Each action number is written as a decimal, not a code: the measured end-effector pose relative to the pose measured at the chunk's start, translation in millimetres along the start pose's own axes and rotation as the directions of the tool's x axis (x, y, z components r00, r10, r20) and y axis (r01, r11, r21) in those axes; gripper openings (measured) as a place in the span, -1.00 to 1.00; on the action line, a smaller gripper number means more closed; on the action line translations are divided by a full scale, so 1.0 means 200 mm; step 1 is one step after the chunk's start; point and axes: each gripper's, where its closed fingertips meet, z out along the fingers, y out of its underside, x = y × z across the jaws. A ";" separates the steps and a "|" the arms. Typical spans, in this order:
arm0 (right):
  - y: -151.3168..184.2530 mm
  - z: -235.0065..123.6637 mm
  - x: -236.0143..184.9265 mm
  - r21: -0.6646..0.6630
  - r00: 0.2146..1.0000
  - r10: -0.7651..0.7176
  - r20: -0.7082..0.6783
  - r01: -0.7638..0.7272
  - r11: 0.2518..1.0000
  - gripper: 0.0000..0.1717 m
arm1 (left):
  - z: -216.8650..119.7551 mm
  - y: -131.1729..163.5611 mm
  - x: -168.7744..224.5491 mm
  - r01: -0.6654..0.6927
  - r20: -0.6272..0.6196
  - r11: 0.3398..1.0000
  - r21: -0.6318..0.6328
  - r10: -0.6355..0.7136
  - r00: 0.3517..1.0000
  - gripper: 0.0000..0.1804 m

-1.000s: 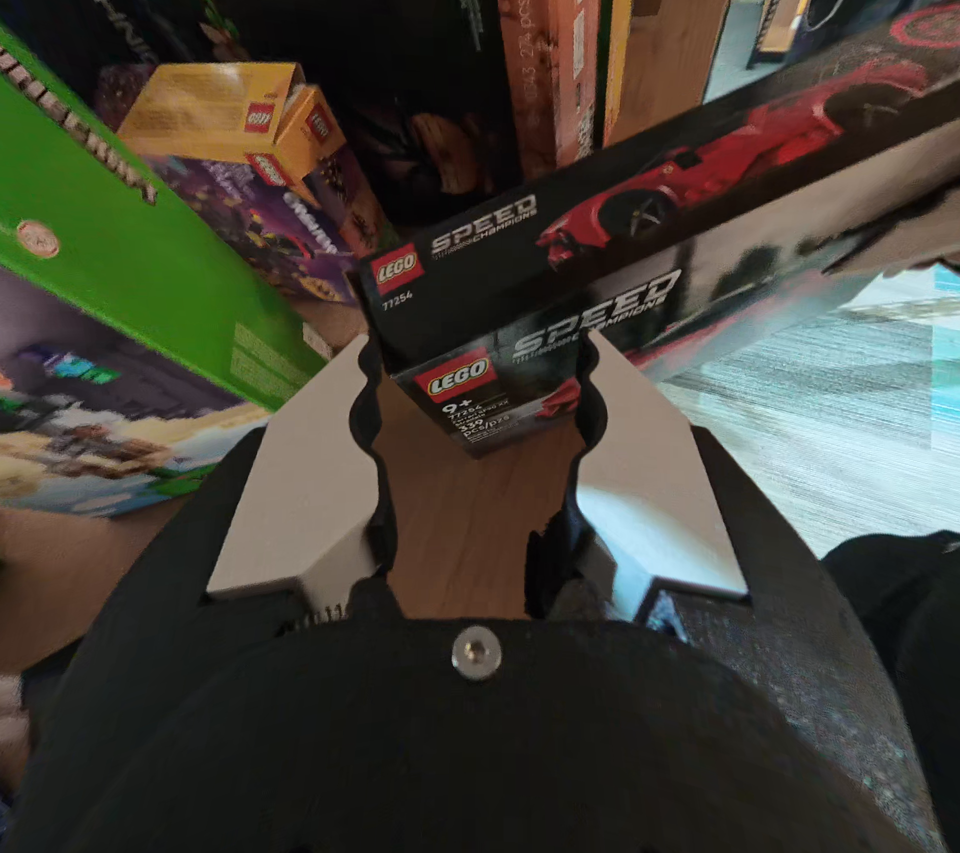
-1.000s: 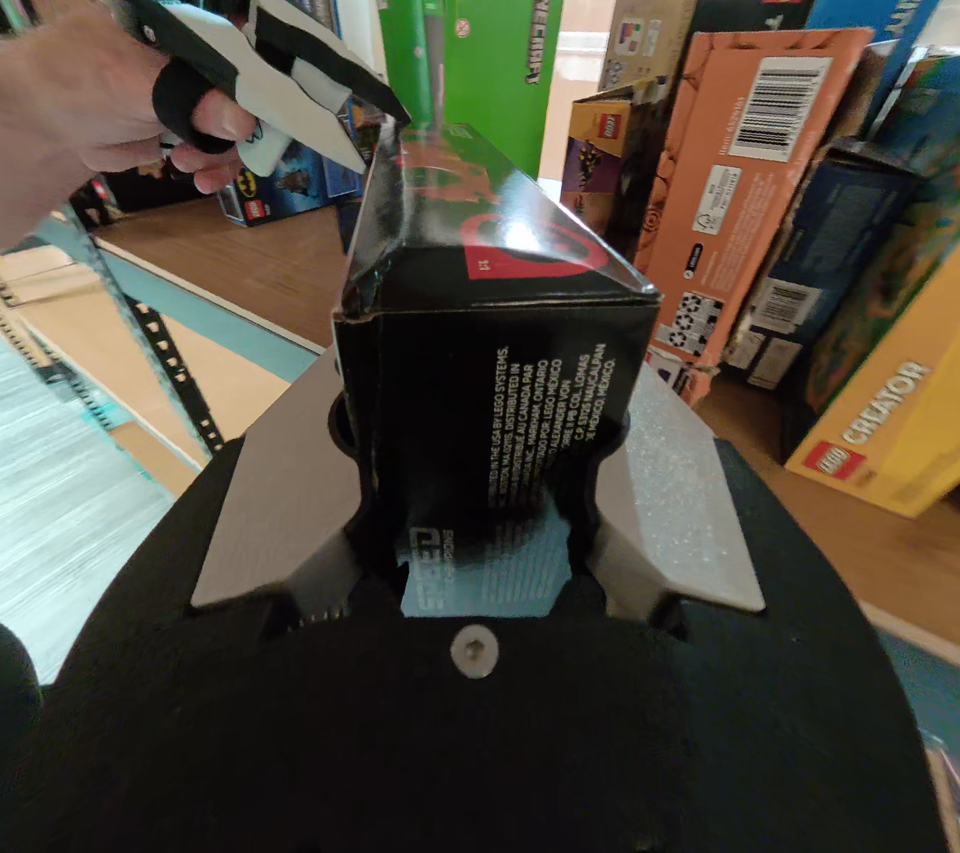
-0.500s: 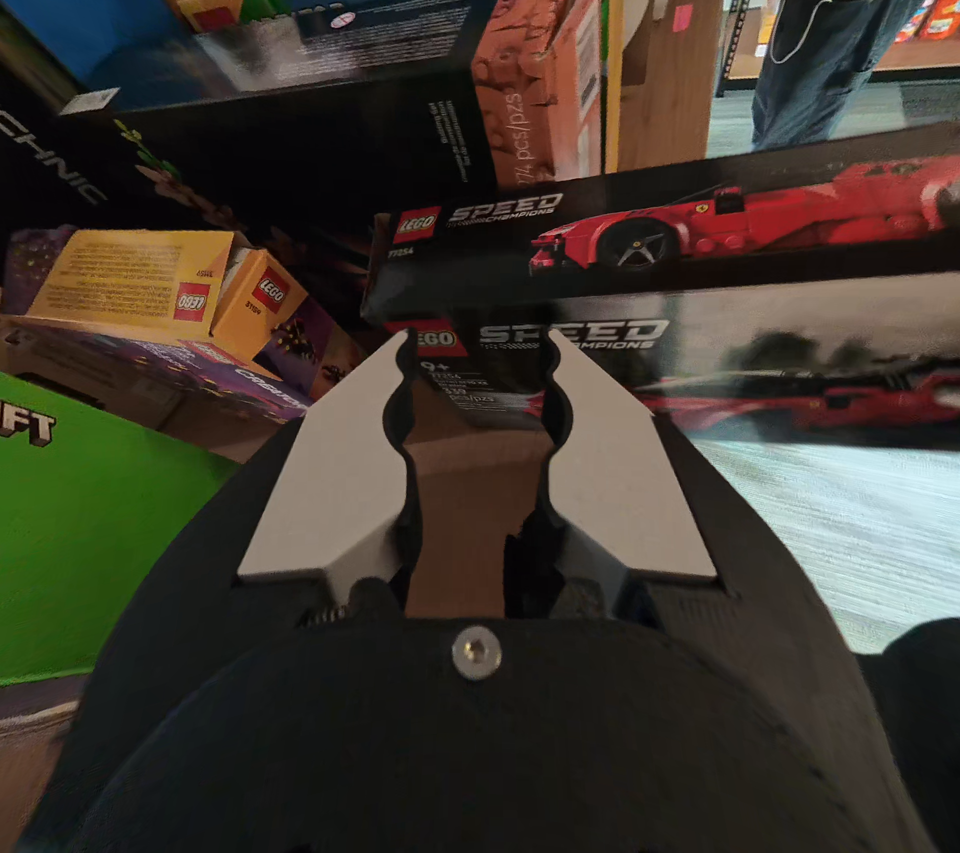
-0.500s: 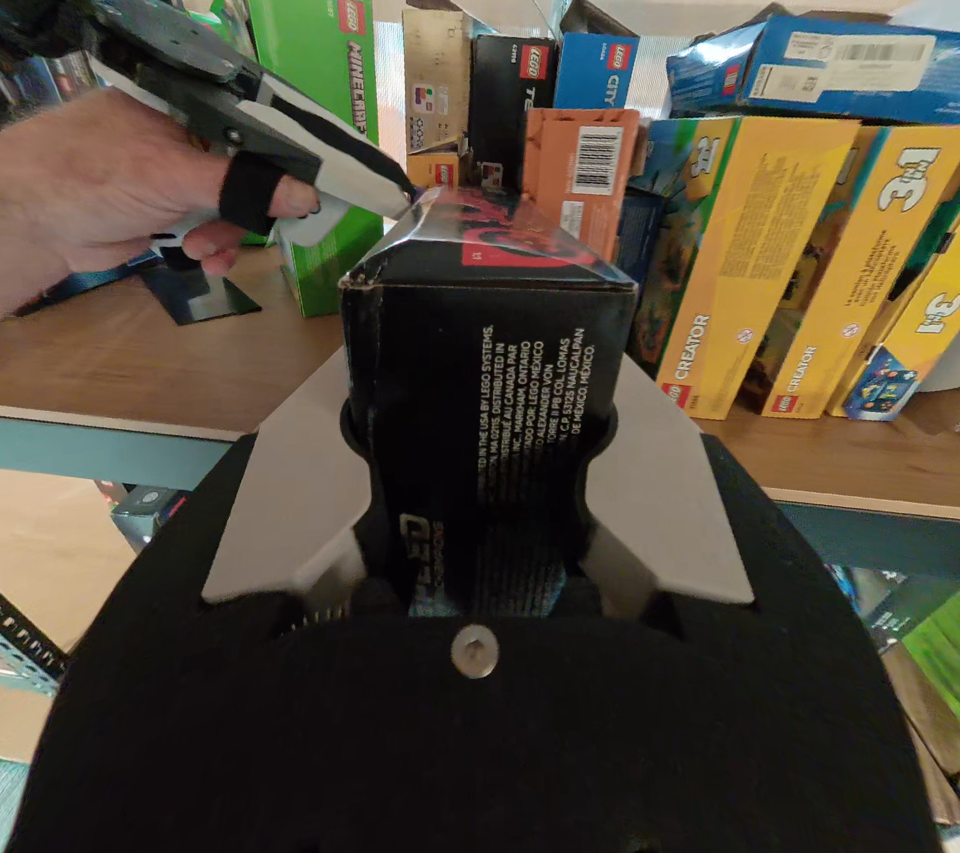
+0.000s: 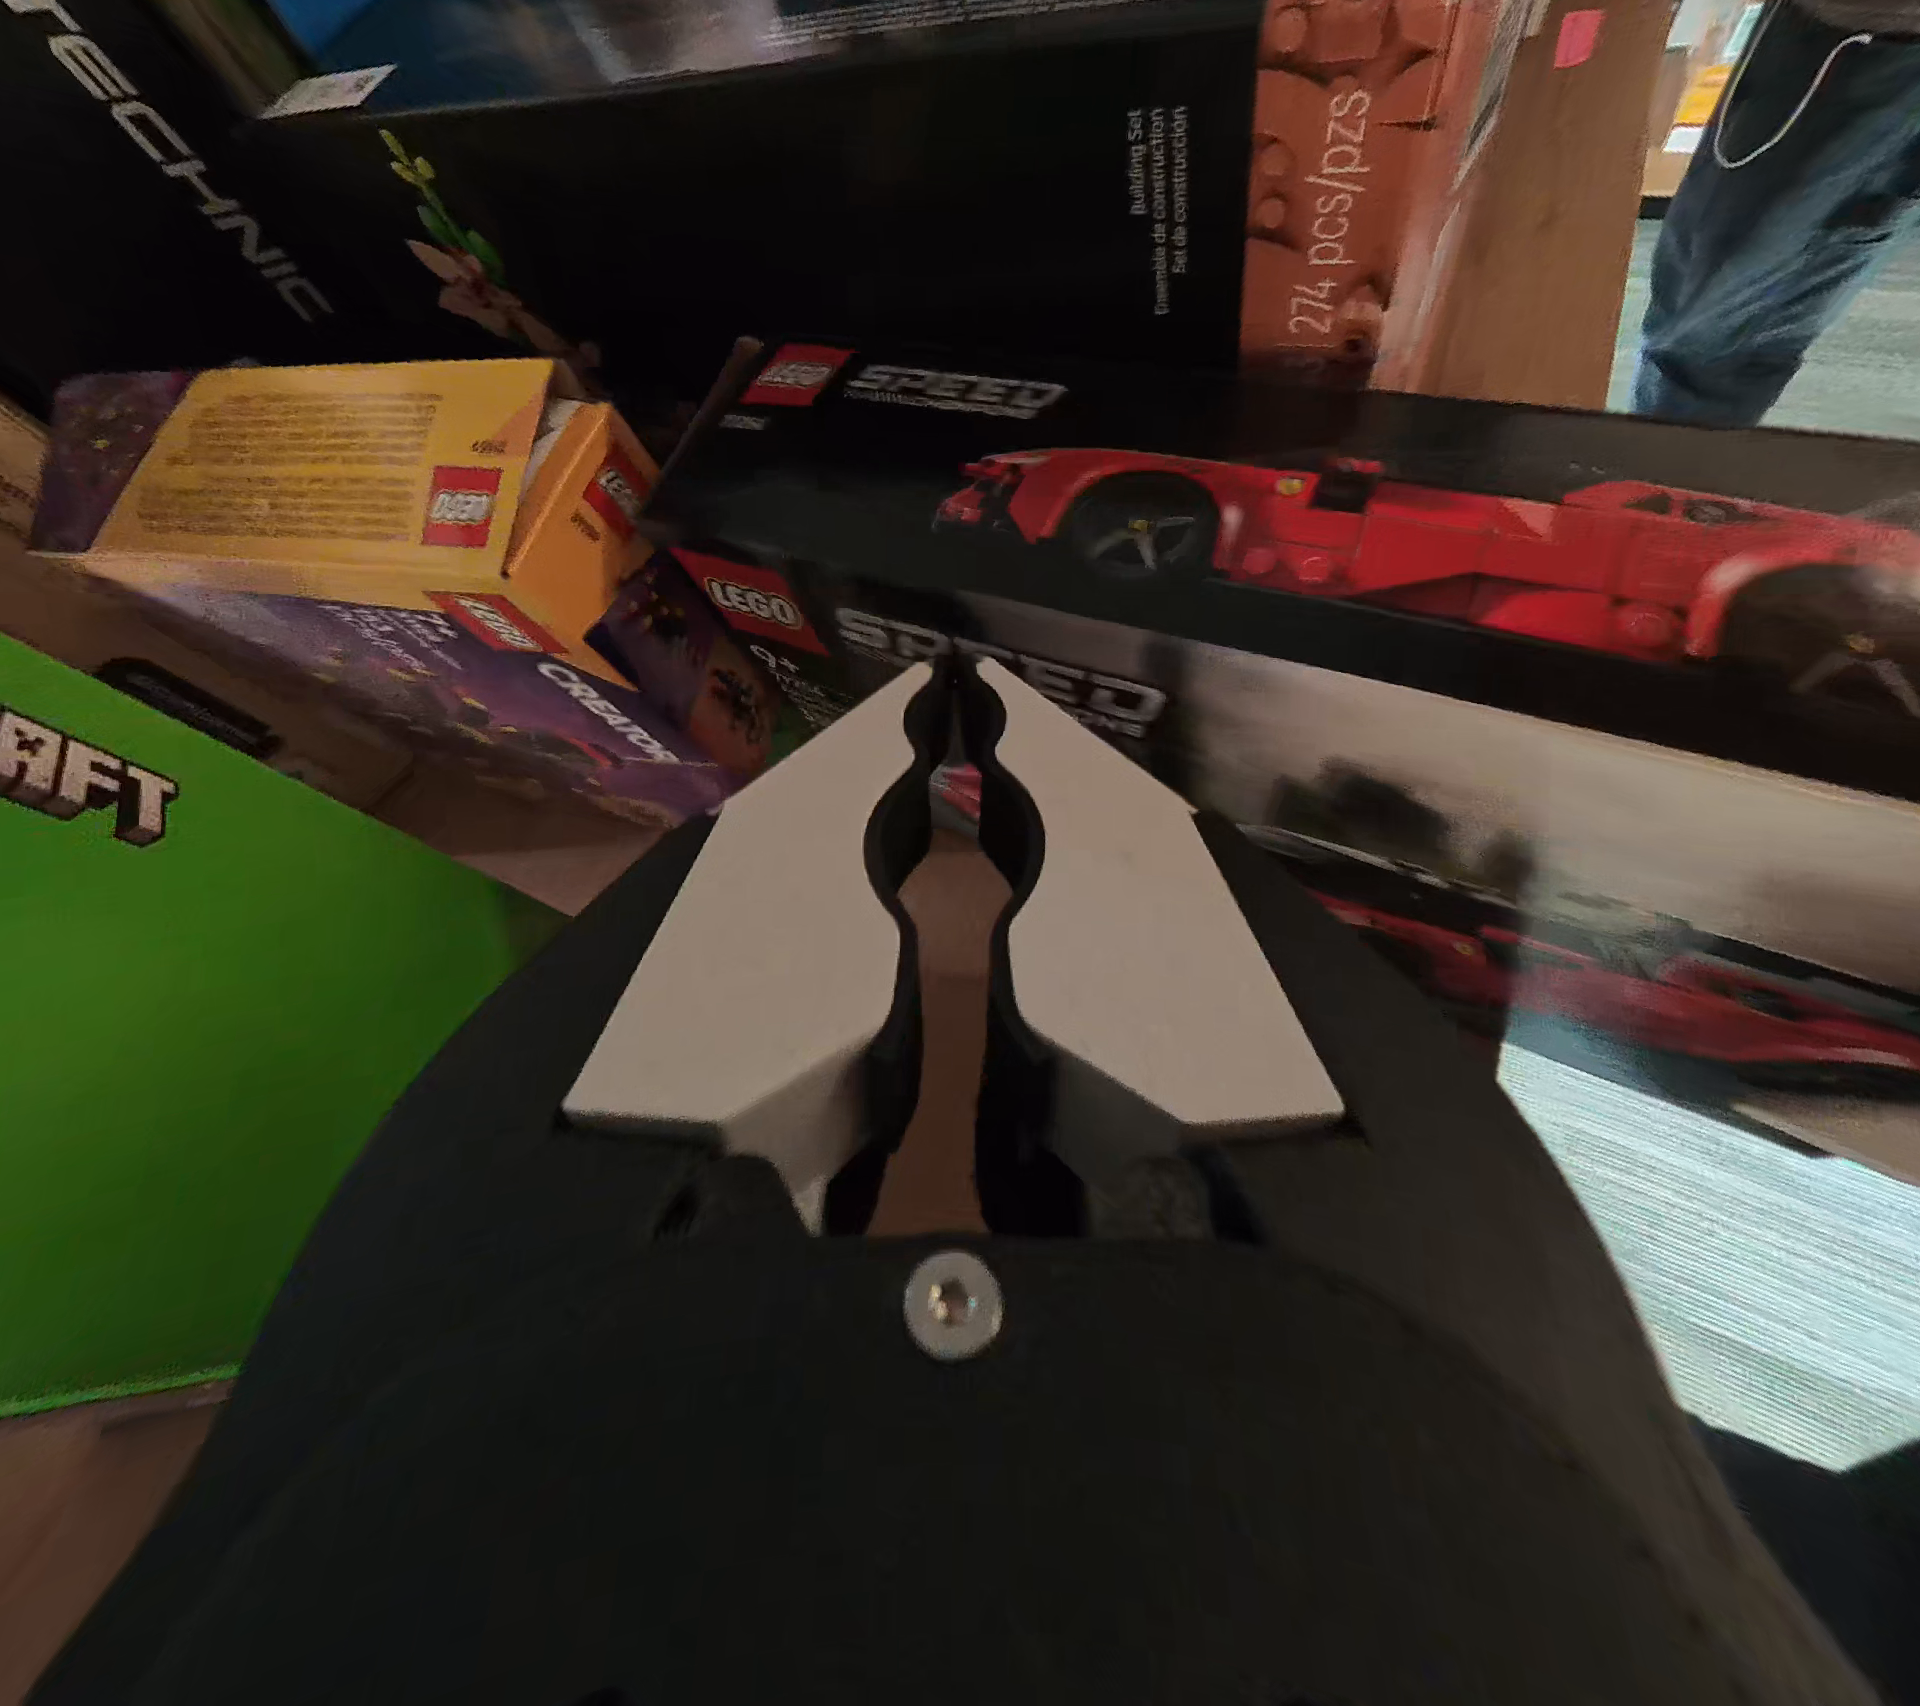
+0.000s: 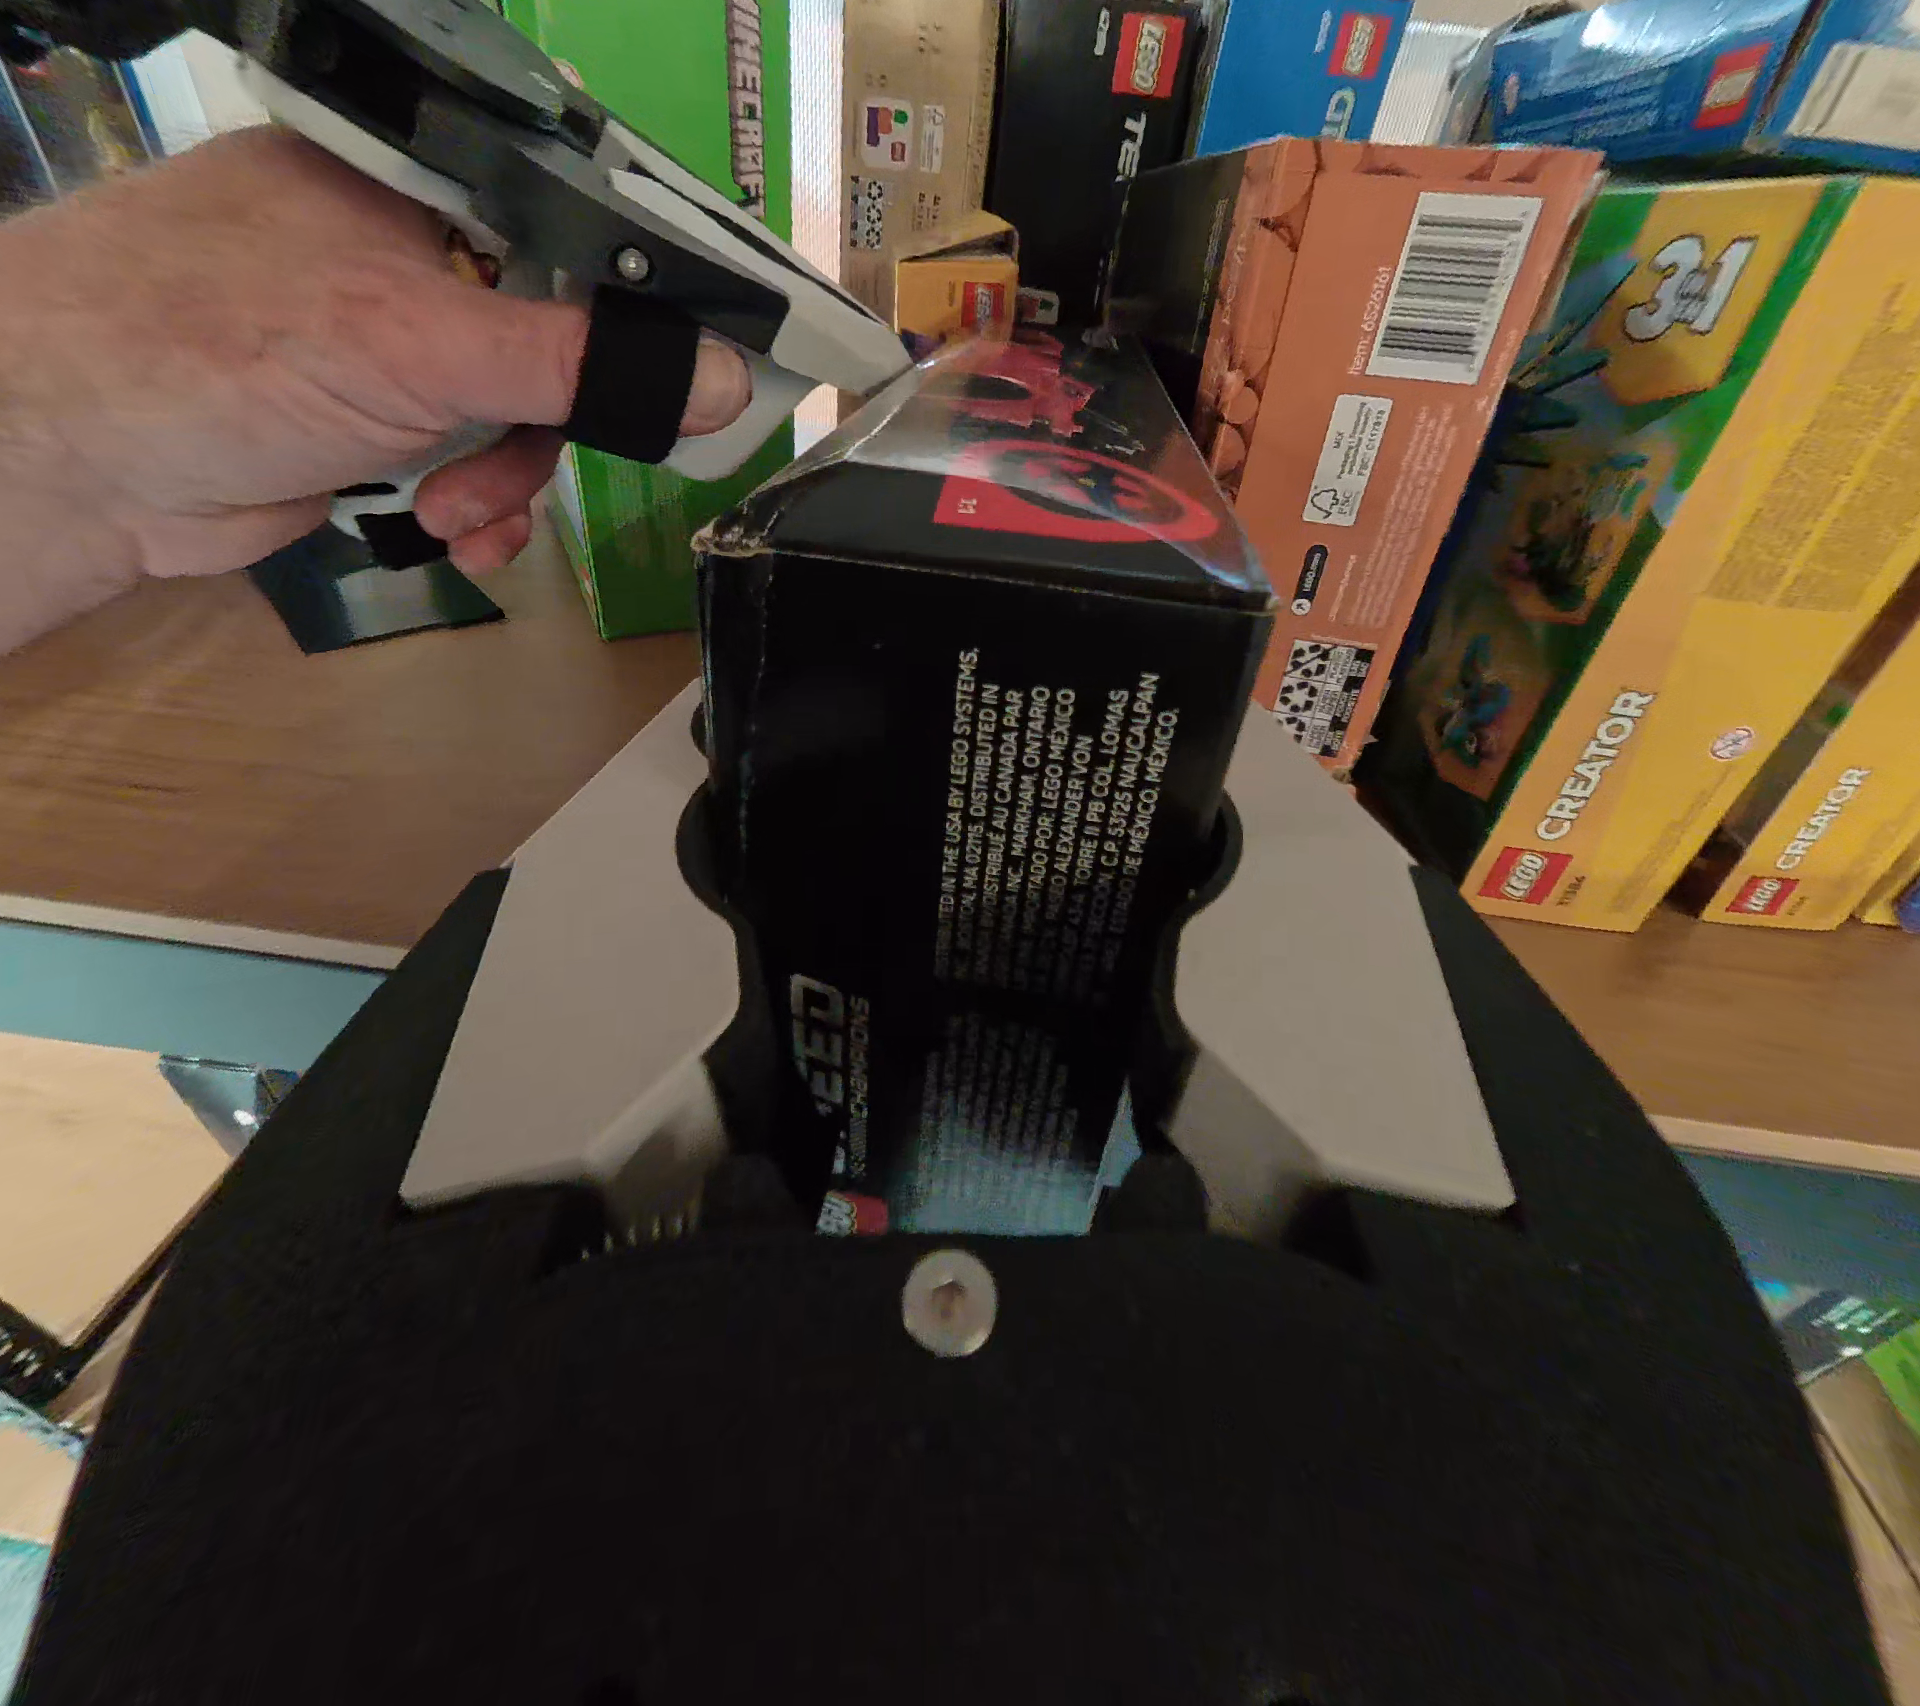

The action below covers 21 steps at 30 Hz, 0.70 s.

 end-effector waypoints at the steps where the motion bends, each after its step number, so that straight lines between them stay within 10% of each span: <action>1: 0.01 0.03 0.01 -0.022 1.000 0.004 0.008 -0.003 1.000 -0.01 | 0.01 0.01 0.00 0.001 0.005 1.000 -0.008 -0.001 1.000 -1.00; 17: -0.08 -0.09 0.03 0.029 0.998 -0.069 -0.005 0.069 0.997 -0.14 | -0.13 0.00 0.09 -0.059 -0.040 0.998 -0.007 0.059 0.997 -0.49; 21: -0.09 -0.11 0.01 0.017 0.999 -0.050 0.008 0.050 0.999 -0.16 | -0.10 -0.01 0.11 -0.106 -0.017 0.994 0.028 0.106 0.994 -0.61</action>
